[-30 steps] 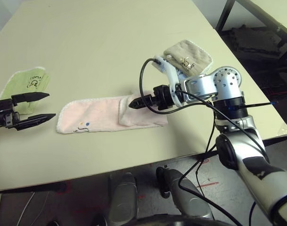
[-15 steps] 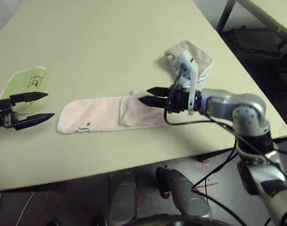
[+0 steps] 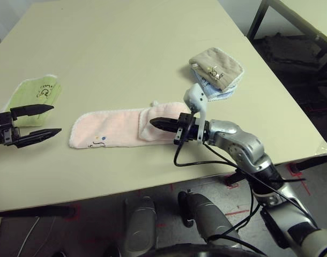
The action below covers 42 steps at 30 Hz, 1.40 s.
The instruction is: Fold the towel and set it aside.
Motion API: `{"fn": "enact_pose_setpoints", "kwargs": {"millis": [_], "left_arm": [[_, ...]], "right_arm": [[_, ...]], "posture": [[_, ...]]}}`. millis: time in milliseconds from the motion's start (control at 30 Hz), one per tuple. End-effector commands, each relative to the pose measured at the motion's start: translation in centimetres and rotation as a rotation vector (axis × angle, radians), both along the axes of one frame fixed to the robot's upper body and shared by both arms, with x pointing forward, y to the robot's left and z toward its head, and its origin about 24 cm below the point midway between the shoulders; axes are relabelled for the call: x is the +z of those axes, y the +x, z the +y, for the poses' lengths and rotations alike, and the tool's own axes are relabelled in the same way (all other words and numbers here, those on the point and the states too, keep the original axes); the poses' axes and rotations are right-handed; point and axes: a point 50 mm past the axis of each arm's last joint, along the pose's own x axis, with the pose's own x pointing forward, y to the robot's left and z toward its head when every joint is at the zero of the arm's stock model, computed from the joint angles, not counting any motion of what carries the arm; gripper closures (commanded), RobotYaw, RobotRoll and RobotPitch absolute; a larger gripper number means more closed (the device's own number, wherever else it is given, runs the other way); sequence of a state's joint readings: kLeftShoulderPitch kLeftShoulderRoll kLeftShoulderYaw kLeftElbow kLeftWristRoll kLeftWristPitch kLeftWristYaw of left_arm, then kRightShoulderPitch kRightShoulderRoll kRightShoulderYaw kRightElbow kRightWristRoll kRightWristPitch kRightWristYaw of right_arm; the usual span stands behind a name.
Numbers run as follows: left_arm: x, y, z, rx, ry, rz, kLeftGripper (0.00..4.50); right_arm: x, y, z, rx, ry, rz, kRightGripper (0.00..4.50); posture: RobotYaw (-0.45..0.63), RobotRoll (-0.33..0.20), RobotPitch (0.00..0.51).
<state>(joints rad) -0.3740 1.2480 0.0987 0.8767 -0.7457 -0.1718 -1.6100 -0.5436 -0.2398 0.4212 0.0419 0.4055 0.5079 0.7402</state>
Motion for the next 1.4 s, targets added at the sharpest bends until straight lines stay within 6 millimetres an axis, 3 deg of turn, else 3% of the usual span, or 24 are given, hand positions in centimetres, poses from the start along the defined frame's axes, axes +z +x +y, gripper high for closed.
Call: {"fn": "enact_pose_setpoints", "kwargs": {"millis": [33,133,233,400,567,667,933,1033,1200,1400], "left_arm": [[0.6,-0.2,0.3,0.012,0.022,-0.009,0.0],[0.5,-0.2,0.3,0.009,0.019,-0.006,0.0],[0.3,-0.2,0.2,0.006,0.013,-0.001,0.0],[-0.1,-0.1,0.0,-0.003,0.007,0.006,0.0],[0.1,0.1,0.0,0.0,0.007,0.0,0.0],[0.1,0.2,0.0,0.0,0.009,-0.002,0.0],[0.2,0.2,-0.1,-0.005,0.011,-0.008,0.0],[0.3,0.1,0.0,-0.003,0.013,-0.007,0.0],[0.2,0.0,0.0,-0.002,0.012,-0.005,0.0],[0.0,0.1,-0.1,-0.008,0.01,-0.001,0.0]], "right_arm": [[-2.6,-0.4,-0.4,0.053,-0.182,-0.025,4.46],[-3.3,-0.3,-0.8,0.048,-0.216,-0.028,4.46],[-2.4,0.2,-0.7,0.02,-0.168,-0.047,4.46],[2.7,1.3,-0.3,-0.019,0.1,-0.079,4.46],[5.9,0.8,-0.8,0.031,0.221,-0.09,4.46],[5.7,0.9,-0.8,0.015,0.207,-0.073,4.46],[-0.1,2.2,-0.8,-0.119,-0.046,0.004,4.46],[-0.9,2.3,-0.6,-0.125,-0.074,0.013,4.46],[1.2,2.7,-0.8,-0.138,0.014,-0.007,4.46],[6.0,2.7,-1.2,-0.086,0.165,-0.047,4.46]], "posture": [[-0.03,0.0,0.214],[-0.03,0.0,0.215],[-0.03,0.0,0.216],[-0.04,0.0,0.213],[-0.04,0.0,0.208],[-0.04,0.0,0.207],[-0.03,0.0,0.2],[-0.03,0.0,0.2],[-0.03,0.0,0.203],[-0.03,0.0,0.204]]}}
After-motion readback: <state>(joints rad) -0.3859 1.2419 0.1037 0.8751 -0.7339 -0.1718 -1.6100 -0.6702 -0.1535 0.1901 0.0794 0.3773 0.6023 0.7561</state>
